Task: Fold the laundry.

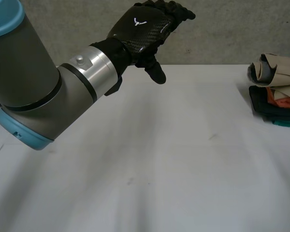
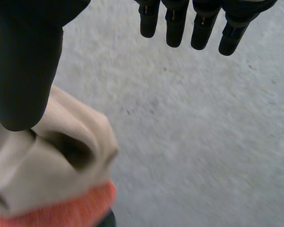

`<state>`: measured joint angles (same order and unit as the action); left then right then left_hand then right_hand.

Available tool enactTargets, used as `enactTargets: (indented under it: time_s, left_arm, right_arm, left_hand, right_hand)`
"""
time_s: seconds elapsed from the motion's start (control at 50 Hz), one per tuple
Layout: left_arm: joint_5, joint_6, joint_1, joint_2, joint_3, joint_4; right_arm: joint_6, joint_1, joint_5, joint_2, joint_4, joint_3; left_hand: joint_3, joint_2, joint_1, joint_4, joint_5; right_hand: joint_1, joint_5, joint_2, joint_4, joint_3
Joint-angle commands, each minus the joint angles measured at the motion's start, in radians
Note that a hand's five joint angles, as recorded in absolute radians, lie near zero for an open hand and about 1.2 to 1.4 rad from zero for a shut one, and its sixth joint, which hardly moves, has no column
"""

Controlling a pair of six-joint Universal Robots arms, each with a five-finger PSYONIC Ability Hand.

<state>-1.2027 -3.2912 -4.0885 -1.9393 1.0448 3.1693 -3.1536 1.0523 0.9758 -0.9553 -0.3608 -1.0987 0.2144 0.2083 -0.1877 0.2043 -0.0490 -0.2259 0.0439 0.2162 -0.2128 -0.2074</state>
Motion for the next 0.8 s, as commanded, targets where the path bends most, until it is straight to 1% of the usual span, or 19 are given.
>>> enactTargets:
  time_s: [0.02, 0.08, 0.1, 0.16, 0.18, 0.24, 0.26, 0.32, 0.38, 0.44, 0.48, 0.5, 0.56, 0.58, 0.64, 0.66, 0.72, 0.74, 0.8]
  left_arm:
    - [0.000, -0.001, 0.016, 0.000, 0.000, 0.000]
    - [0.002, -0.001, 0.022, 0.000, 0.000, -0.002]
    - [0.003, -0.001, 0.025, 0.000, 0.000, 0.000]
    - [0.005, -0.001, 0.028, 0.002, -0.003, 0.000]
    - [0.005, 0.001, 0.030, 0.003, -0.009, 0.001]
    - [0.005, 0.004, 0.030, 0.011, -0.020, 0.003]
    - [0.005, 0.010, 0.028, 0.020, -0.031, 0.006]
    - [-0.001, 0.031, 0.022, 0.039, -0.049, 0.011]
    - [-0.015, 0.064, 0.010, 0.060, -0.072, 0.011]
    - [-0.078, 0.068, -0.024, 0.078, -0.086, 0.009]
    - [-0.125, 0.065, -0.064, 0.095, -0.088, 0.002]
    - [-0.168, 0.064, -0.120, 0.114, -0.088, -0.009]
    - [-0.219, 0.045, -0.219, 0.131, -0.080, -0.054]
    - [-0.245, 0.006, -0.280, 0.131, -0.074, -0.099]
    - [-0.261, -0.115, -0.360, 0.126, -0.054, -0.152]
    - [-0.261, -0.213, -0.406, 0.109, -0.031, -0.169]
    - [-0.262, -0.364, -0.467, 0.053, 0.004, -0.167]
    - [-0.261, -0.448, -0.504, 0.011, 0.021, -0.158]
    - [-0.255, -0.540, -0.558, -0.064, 0.026, -0.115]
  right_arm:
    - [0.243, -0.098, 0.027, -0.111, 0.221, -0.063]
    - [0.361, -0.144, 0.125, -0.126, 0.281, -0.052]
    - [0.422, -0.159, 0.200, -0.138, 0.284, -0.043]
    - [0.509, -0.163, 0.302, -0.164, 0.269, -0.024]
    - [0.547, -0.156, 0.360, -0.181, 0.243, -0.014]
    - [0.561, -0.117, 0.400, -0.209, 0.169, -0.017]
    - [0.552, -0.056, 0.394, -0.233, 0.117, -0.026]
    - [0.526, 0.040, 0.386, -0.278, 0.036, -0.059]
    - [0.481, 0.147, 0.363, -0.370, -0.075, -0.151]
    - [0.428, 0.265, 0.305, -0.451, -0.193, -0.277]
    - [0.402, 0.334, 0.265, -0.477, -0.243, -0.340]
    - [0.385, 0.403, 0.229, -0.491, -0.283, -0.398]
    - [0.383, 0.504, 0.204, -0.499, -0.306, -0.473]
    - [0.385, 0.568, 0.195, -0.499, -0.305, -0.515]
    - [0.392, 0.649, 0.198, -0.490, -0.291, -0.569]
    - [0.409, 0.693, 0.201, -0.487, -0.276, -0.599]
    - [0.452, 0.742, 0.205, -0.470, -0.244, -0.635]
    - [0.484, 0.767, 0.210, -0.438, -0.219, -0.647]
    - [0.542, 0.798, 0.219, -0.372, -0.173, -0.662]
  left_hand:
    - [-0.001, 0.005, -0.026, 0.009, 0.010]
    - [-0.001, 0.005, -0.026, 0.009, 0.010]
    - [-0.001, 0.005, -0.026, 0.009, 0.010]
    - [-0.001, 0.005, -0.026, 0.009, 0.010]
    - [-0.001, 0.005, -0.026, 0.009, 0.010]
    - [-0.004, 0.002, -0.023, 0.006, 0.013]
    - [-0.004, 0.002, -0.023, 0.006, 0.013]
    - [-0.001, 0.005, -0.026, 0.009, 0.010]
    - [-0.001, 0.005, -0.026, 0.009, 0.010]
    - [-0.004, 0.002, -0.023, 0.006, 0.013]
    - [-0.004, 0.002, -0.023, 0.006, 0.013]
    - [-0.001, 0.005, -0.026, 0.009, 0.010]
    - [-0.001, 0.005, -0.026, 0.009, 0.010]
    - [-0.001, 0.005, -0.026, 0.009, 0.010]
    - [-0.001, 0.005, -0.026, 0.009, 0.010]
    - [-0.001, 0.005, -0.026, 0.009, 0.010]
    - [-0.001, 0.005, -0.026, 0.009, 0.010]
    - [-0.007, -0.001, -0.020, 0.003, 0.016]
    - [-0.018, -0.012, -0.008, -0.008, 0.028]
  right_hand:
    - [0.051, -0.044, -0.042, 0.038, 0.033]
    - [0.051, -0.044, -0.042, 0.038, 0.033]
    - [0.051, -0.044, -0.042, 0.038, 0.033]
    - [0.051, -0.044, -0.042, 0.038, 0.033]
    - [0.051, -0.044, -0.042, 0.038, 0.033]
    - [0.051, -0.044, -0.042, 0.038, 0.033]
    - [0.051, -0.044, -0.042, 0.038, 0.033]
    - [0.051, -0.044, -0.042, 0.038, 0.033]
    - [0.051, -0.044, -0.042, 0.038, 0.033]
    - [0.051, -0.044, -0.042, 0.038, 0.033]
    - [0.051, -0.044, -0.042, 0.038, 0.033]
    - [0.051, -0.044, -0.042, 0.038, 0.033]
    - [0.051, -0.044, -0.042, 0.038, 0.033]
    - [0.051, -0.044, -0.042, 0.038, 0.033]
    - [0.051, -0.044, -0.042, 0.038, 0.033]
    - [0.051, -0.044, -0.042, 0.038, 0.033]
    - [0.051, -0.044, -0.042, 0.038, 0.033]
    - [0.051, -0.044, -0.042, 0.038, 0.033]
    - [0.051, -0.044, -0.042, 0.038, 0.033]
